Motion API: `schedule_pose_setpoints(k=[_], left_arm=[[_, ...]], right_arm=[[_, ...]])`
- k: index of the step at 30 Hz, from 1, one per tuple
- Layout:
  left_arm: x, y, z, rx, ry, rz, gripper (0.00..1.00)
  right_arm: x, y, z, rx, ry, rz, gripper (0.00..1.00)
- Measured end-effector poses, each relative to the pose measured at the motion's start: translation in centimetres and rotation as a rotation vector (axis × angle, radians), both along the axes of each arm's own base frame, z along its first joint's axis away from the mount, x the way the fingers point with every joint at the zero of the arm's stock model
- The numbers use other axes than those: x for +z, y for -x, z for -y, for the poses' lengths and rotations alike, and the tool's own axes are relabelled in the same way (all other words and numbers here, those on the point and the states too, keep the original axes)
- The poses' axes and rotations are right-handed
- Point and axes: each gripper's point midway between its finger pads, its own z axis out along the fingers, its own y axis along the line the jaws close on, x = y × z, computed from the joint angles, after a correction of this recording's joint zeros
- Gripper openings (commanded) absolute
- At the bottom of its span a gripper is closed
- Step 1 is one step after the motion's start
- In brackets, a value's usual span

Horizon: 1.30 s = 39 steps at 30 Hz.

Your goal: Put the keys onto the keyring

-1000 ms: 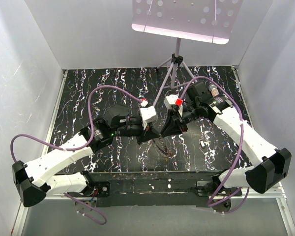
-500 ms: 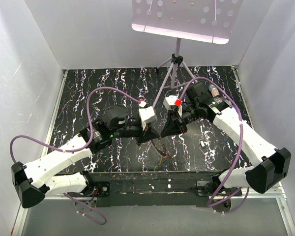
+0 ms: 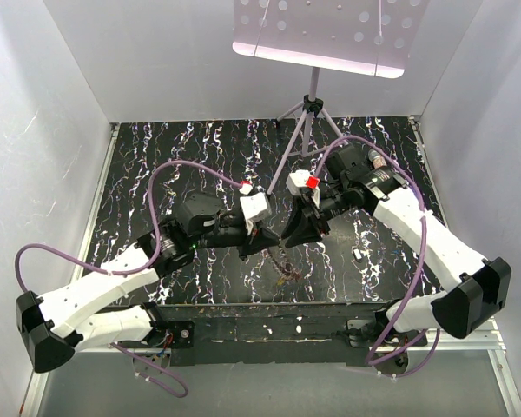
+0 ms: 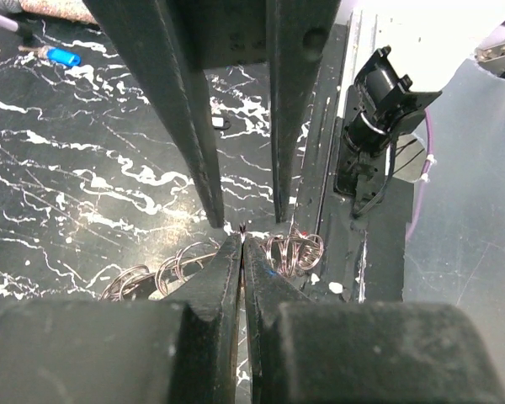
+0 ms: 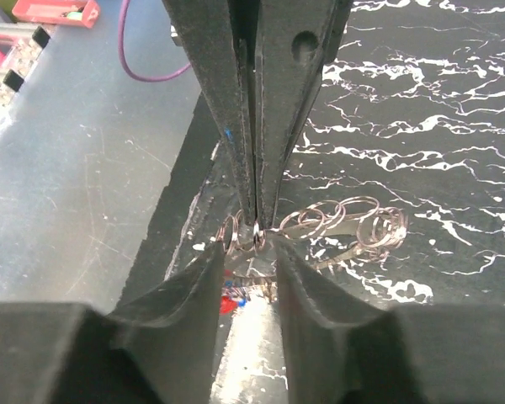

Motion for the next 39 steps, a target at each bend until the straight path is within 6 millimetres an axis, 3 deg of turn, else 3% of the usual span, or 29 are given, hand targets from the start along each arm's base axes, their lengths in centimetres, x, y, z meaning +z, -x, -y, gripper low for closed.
schedule_pose_setpoints(k=[4, 8, 12, 16, 18, 22, 25, 31, 35, 39], left_arm=[[-1.3, 0.3, -0.6, -0.003, -0.010, 0.015, 0.00], [-2.4, 0.9, -1.7, -0.020, -0.017, 0.076, 0.00], [-1.3, 1.3, -2.8, -0.039, 0.024, 0.208, 0.00], [0.3, 1.1, -3.2, -0.055, 0.046, 0.345, 0.00], [0.4, 0.9, -3.3, -0.062, 0.037, 0.389, 0.00], [0.1, 0.6, -3.2, -0.079, 0.009, 0.447, 0.00], [-0.2, 0.4, -3.0, -0.096, -0.002, 0.471, 0.00], [0.3, 0.4, -2.5, -0.112, 0.018, 0.502, 0.00], [1.1, 0.4, -2.3, -0.110, 0.052, 0.522, 0.00], [1.3, 0.4, -2.0, -0.108, 0.076, 0.522, 0.00]], right_arm=[[-0.1, -0.7, 0.2, 0.011, 0.067, 0.035, 0.49], [1.8, -2.6, -0.1, 0.024, 0.092, 0.139, 0.55], [2.8, -3.5, 0.4, 0.063, 0.068, 0.346, 0.68], [3.0, -2.5, 1.5, 0.107, 0.037, 0.464, 0.76], [2.2, -0.8, 2.5, 0.126, 0.034, 0.459, 0.73], [2.1, 0.6, 2.7, 0.123, 0.011, 0.411, 0.60], [2.4, 0.6, 1.9, 0.091, -0.024, 0.379, 0.57], [1.0, 1.8, 0.3, 0.026, -0.068, 0.361, 0.51], [1.8, 2.2, -0.7, -0.001, -0.100, 0.388, 0.45], [2.9, 1.4, -1.5, -0.048, -0.126, 0.401, 0.38]])
